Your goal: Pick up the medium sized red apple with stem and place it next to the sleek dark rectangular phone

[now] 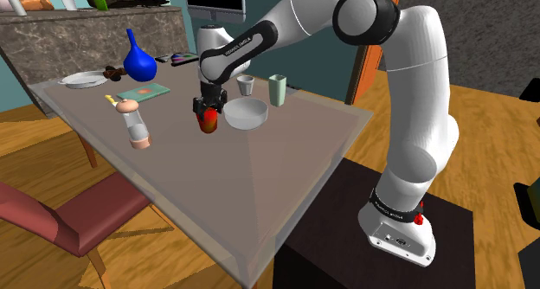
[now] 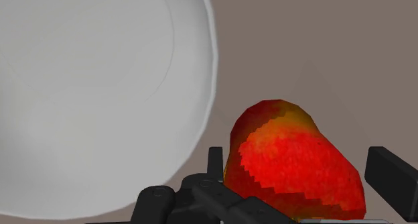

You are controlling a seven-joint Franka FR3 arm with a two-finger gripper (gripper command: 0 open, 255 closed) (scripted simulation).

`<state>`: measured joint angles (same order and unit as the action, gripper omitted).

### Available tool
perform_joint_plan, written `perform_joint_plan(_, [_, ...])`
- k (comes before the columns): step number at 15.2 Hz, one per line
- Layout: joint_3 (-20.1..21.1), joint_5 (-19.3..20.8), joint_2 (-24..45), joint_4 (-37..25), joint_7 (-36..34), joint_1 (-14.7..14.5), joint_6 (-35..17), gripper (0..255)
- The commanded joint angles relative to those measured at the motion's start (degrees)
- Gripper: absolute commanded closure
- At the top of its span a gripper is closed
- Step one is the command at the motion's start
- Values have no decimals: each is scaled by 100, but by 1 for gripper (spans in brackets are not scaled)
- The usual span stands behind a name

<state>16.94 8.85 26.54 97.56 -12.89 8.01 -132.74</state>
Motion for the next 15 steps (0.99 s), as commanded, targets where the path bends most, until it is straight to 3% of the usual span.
perform_joint_plan(1, [0,0,0,0,0,0,0,0])
perform_joint_plan(4, [0,0,0,0,0,0,0,0])
perform_joint_plan(8, [85,-166,-451,-72,100,85,507,0])
perform_joint_plan(15, [84,-167,-451,-72,101,84,507,0])
